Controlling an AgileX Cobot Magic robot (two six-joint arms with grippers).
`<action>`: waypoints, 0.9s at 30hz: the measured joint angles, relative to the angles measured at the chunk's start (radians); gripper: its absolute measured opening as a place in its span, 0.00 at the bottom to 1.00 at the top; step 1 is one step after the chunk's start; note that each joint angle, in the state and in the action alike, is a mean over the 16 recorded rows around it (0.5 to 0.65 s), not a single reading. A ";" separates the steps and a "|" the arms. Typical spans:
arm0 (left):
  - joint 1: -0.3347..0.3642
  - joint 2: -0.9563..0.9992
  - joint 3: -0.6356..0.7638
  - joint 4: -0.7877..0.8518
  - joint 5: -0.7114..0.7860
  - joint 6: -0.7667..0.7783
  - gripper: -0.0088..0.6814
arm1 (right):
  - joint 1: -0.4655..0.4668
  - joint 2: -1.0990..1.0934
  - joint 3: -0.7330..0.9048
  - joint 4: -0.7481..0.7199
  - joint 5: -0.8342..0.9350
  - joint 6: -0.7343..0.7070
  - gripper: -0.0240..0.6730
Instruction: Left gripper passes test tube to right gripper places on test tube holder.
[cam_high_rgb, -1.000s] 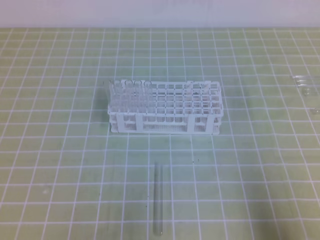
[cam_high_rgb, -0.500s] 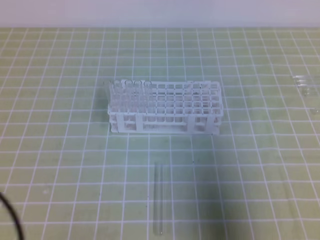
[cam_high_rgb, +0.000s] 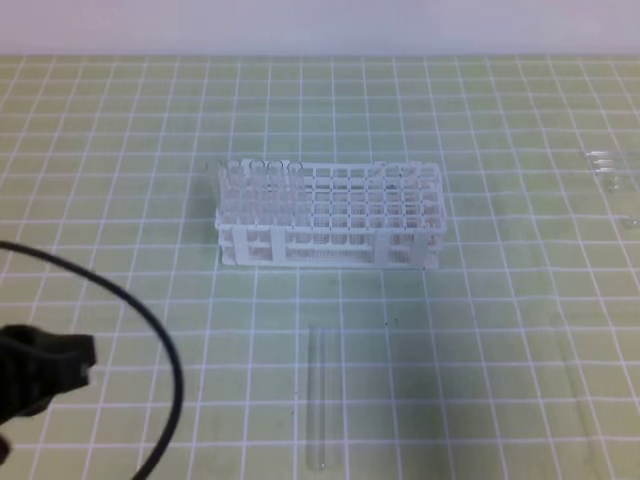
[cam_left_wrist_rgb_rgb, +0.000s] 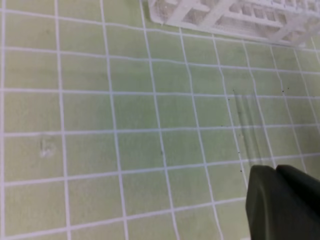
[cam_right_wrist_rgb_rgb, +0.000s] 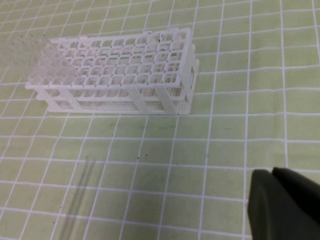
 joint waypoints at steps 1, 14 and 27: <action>-0.013 0.029 -0.007 -0.002 -0.007 0.003 0.01 | 0.000 0.001 0.000 0.000 0.002 0.000 0.01; -0.327 0.398 -0.136 0.057 -0.126 -0.107 0.01 | 0.001 0.002 0.000 -0.003 0.020 0.000 0.01; -0.627 0.680 -0.328 0.310 -0.078 -0.459 0.01 | 0.002 0.003 0.000 -0.006 0.031 0.000 0.01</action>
